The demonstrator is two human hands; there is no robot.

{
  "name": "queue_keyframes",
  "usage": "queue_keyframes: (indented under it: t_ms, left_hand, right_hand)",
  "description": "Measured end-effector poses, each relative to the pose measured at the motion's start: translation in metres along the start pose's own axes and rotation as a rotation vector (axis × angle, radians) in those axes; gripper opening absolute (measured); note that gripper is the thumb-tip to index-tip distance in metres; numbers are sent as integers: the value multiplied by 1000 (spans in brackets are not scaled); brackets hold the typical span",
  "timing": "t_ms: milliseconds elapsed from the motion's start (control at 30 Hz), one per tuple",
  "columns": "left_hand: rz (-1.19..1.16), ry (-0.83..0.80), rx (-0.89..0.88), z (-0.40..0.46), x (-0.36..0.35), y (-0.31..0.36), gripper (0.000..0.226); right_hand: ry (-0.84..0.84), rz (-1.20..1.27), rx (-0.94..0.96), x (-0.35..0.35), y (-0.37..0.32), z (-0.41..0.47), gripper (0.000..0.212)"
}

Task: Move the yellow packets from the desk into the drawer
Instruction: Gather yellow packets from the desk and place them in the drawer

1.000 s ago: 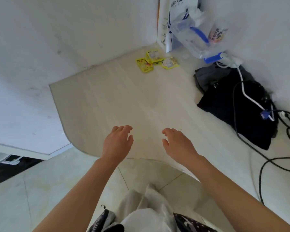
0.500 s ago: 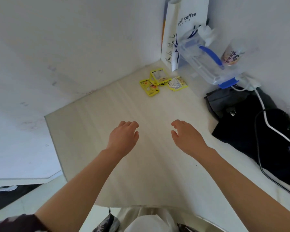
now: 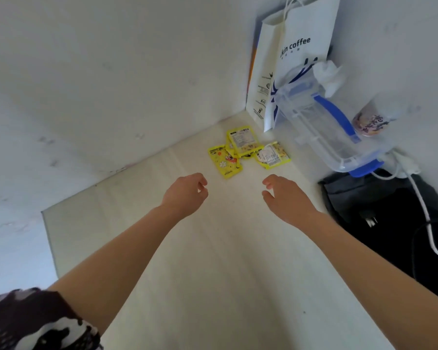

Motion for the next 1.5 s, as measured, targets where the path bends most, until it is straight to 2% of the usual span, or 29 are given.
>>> queue_keyframes:
  t_ms: [133, 333, 567, 733, 967, 1133, 1300, 1500]
  left_hand:
    - [-70, -24, 52, 42, -8, 20, 24]
    - [-162, 41, 106, 105, -21, 49, 23]
    - [-282, 58, 217, 157, -39, 72, 32]
    - [-420, 111, 279, 179, -43, 77, 29]
    - [-474, 73, 280, 191, -45, 86, 34]
    - [-580, 105, 346, 185, -41, 88, 33]
    - [-752, 81, 359, 173, -34, 94, 28]
    - [-870, 34, 487, 158, -36, 64, 25]
  right_hand:
    - [4, 25, -16, 15, 15, 57, 32]
    - [42, 102, -63, 23, 32, 128, 26]
    - [22, 95, -103, 12, 39, 183, 37]
    - [31, 62, -167, -1, 46, 200, 60]
    - [49, 22, -174, -6, 48, 206, 72]
    - [91, 154, -228, -6, 47, 207, 68]
    - [137, 267, -215, -2, 48, 200, 51]
    - [139, 357, -290, 6, 67, 177, 47]
Point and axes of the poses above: each hand's wrist, its own z-axis towards the middle knuckle, its own x-axis out of the back of the hand, y = z × x, the point moved 3 cm from there along z, towards the middle knuckle, and after that the axes turned 12 degrees about x, right-handed, at the moved point
